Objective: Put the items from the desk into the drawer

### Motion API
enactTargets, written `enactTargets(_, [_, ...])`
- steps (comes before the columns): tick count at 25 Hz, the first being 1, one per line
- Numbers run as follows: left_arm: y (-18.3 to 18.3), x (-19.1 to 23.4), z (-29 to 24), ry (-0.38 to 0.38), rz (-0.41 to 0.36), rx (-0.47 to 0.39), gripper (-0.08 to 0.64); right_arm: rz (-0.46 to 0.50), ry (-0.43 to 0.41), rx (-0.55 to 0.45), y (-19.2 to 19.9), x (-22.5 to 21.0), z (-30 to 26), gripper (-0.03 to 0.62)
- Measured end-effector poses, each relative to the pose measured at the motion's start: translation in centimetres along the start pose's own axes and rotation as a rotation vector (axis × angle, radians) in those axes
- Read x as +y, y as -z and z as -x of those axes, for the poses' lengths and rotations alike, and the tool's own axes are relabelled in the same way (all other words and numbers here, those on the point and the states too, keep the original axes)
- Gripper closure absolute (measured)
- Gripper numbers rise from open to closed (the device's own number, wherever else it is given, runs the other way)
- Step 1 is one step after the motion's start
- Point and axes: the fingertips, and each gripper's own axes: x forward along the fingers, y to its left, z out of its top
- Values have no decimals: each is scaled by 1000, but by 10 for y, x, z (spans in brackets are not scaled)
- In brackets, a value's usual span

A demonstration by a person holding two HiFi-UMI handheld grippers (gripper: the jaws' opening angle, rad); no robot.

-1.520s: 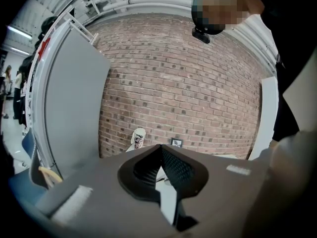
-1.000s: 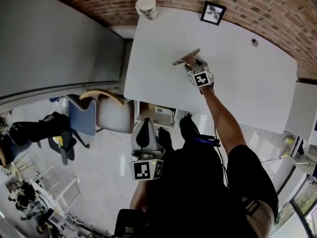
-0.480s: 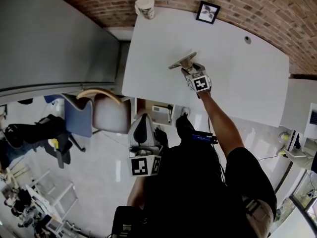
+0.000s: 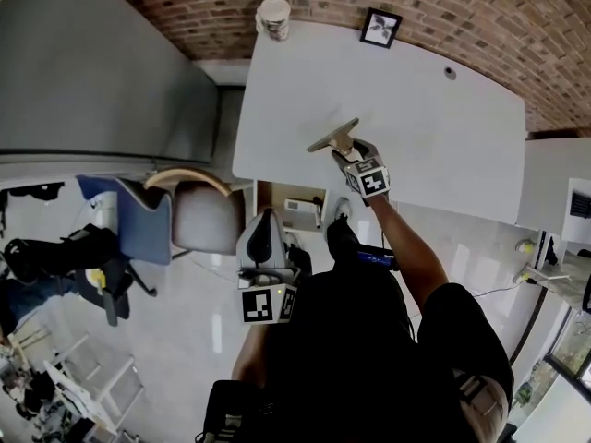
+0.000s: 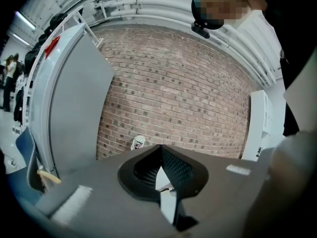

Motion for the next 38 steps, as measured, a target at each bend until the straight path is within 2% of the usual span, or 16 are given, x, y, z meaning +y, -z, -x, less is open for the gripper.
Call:
enactTargets(10, [4,28,35,86,3,-15,541,-7,-14,-38,19,88,39,337])
enactTargets(16, [7,41,60,149,4,-11,541,-47,-22,-48,39,140,53,337])
enactTargets(20, [11,51,70,182,-12,5,541,-27,-37,-35,46,167,58,337])
enactTargets(27, [25,48,80,174,-16,7,541,-24,-83,-28,67,199,71,337])
enactTargets(38, [59,40,79,121,-48,21,541,-75,-142,69,134,222,50,337])
